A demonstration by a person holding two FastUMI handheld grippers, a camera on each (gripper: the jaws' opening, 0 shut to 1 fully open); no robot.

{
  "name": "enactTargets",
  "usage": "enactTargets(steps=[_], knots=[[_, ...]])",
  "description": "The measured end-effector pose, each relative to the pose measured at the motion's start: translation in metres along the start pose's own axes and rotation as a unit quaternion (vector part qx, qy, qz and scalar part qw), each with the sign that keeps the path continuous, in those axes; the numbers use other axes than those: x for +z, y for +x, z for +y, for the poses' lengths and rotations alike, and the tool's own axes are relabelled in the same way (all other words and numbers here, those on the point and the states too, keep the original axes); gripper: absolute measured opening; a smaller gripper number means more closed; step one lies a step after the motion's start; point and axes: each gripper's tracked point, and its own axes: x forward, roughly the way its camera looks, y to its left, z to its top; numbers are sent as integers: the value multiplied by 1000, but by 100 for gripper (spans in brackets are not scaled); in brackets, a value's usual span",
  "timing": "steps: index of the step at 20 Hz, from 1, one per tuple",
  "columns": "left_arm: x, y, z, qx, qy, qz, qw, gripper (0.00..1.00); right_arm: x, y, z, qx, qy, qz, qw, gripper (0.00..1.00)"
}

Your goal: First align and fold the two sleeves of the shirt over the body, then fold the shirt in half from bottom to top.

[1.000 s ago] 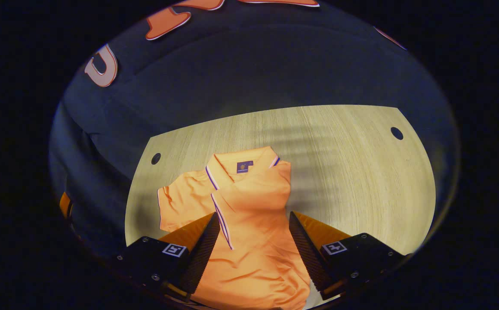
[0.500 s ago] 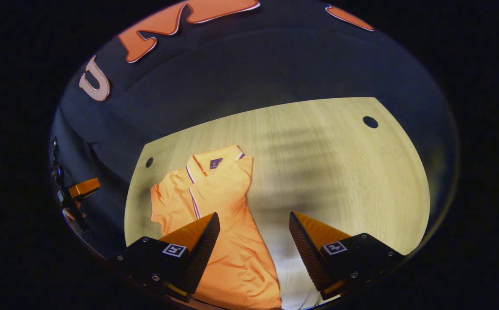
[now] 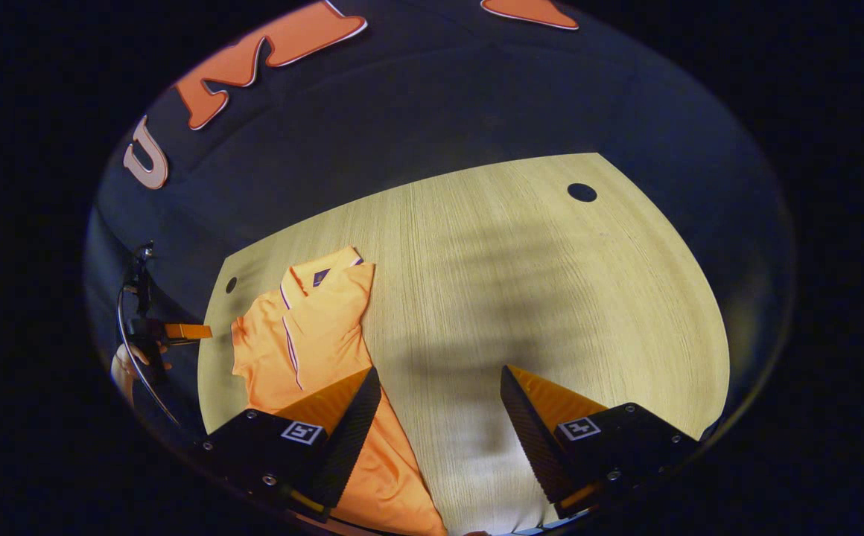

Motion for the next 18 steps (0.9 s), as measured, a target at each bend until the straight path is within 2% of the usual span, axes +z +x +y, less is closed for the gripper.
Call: enactTargets(steps=[3,6,11,13,14,16,17,18], knots=[[-16,27,-3,13,-14,29,999,99,-6,-11,-6,2,2,-6,1000,99],[-30,45,5,40,-4,53,998,98,-10,-19,-7,11,11,-2,1000,99],[-27,51,-1,36,-1,52,998,97,-21,-15,-19,7,22,6,1000,99],[-28,51,-8,21,-6,52,998,96,-22,-14,-18,9,24,8,1000,99],[-29,51,-17,2,-23,48,999,93,-20,-14,-17,11,23,7,1000,99],[-30,52,-21,-6,-28,48,998,56,-19,-14,-12,17,25,5,1000,99],[-32,52,-22,-10,-24,47,999,48,-18,-15,-11,19,27,5,999,99],[-28,49,-24,-14,-29,43,999,48,-17,-15,-10,20,27,4,999,99]])
